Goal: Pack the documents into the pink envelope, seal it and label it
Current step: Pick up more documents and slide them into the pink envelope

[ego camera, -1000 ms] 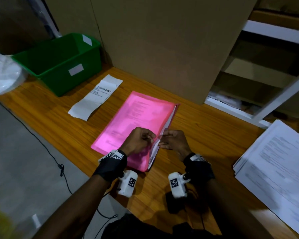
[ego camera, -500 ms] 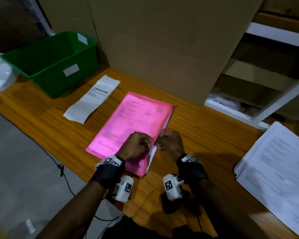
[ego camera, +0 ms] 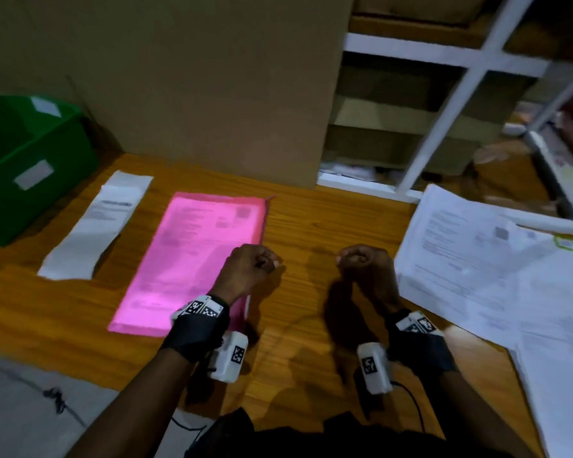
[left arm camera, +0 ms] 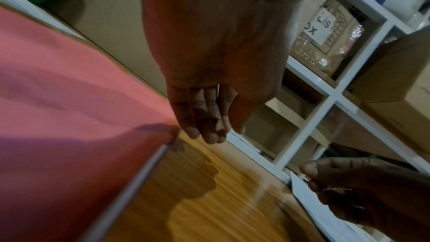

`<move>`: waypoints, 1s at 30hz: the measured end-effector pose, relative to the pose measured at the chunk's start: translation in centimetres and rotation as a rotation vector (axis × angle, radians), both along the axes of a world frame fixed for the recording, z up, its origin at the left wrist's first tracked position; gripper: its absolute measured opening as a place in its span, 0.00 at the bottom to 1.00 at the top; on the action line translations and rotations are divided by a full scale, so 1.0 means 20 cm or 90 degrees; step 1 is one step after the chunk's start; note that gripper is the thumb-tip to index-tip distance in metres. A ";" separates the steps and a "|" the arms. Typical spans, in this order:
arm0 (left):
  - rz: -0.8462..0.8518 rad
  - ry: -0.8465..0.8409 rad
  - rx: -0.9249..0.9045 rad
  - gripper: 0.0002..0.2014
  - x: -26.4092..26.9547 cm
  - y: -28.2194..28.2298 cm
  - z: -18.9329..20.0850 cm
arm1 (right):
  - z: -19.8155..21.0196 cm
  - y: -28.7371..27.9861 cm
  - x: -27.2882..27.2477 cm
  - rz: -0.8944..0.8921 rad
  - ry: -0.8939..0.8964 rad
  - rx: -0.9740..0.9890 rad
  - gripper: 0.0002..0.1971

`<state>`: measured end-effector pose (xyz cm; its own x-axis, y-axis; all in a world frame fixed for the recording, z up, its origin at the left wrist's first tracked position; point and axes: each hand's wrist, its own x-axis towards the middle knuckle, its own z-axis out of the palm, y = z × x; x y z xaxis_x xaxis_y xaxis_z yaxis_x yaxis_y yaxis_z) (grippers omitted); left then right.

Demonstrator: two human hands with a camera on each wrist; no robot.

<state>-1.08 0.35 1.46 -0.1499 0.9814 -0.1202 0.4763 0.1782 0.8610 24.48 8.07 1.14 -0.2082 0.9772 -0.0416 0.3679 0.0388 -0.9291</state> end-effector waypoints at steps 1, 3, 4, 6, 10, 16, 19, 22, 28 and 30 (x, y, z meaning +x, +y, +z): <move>-0.024 0.000 -0.004 0.07 0.06 0.04 0.01 | 0.01 0.00 0.10 -0.030 -0.025 0.032 0.07; -0.063 -0.018 -0.013 0.12 0.17 0.12 0.01 | 0.03 -0.02 0.29 -0.072 -0.079 0.090 0.08; -0.075 -0.028 -0.016 0.15 0.22 0.16 0.00 | 0.05 -0.04 0.36 -0.086 -0.091 0.104 0.10; -0.122 -0.014 -0.017 0.17 0.33 0.23 0.01 | 0.09 -0.08 0.52 -0.139 -0.088 0.111 0.11; -0.220 0.027 -0.025 0.11 0.57 0.35 0.02 | 0.12 -0.09 0.83 -0.228 -0.141 0.101 0.07; -0.261 0.089 -0.094 0.13 0.89 0.55 0.02 | 0.07 0.04 1.06 -0.212 -0.303 0.031 0.12; -0.256 0.114 -0.116 0.13 1.02 0.67 0.02 | 0.04 0.13 1.11 -0.205 -0.345 0.008 0.15; -0.250 0.180 -0.125 0.23 1.13 0.81 -0.02 | 0.00 0.21 1.16 -0.182 -0.372 0.002 0.19; -0.219 0.211 -0.117 0.31 1.28 1.02 -0.13 | -0.08 0.28 1.26 -0.067 -0.402 -0.042 0.34; -0.188 0.180 -0.109 0.37 1.28 1.11 -0.26 | -0.10 0.27 1.27 -0.058 -0.406 -0.024 0.34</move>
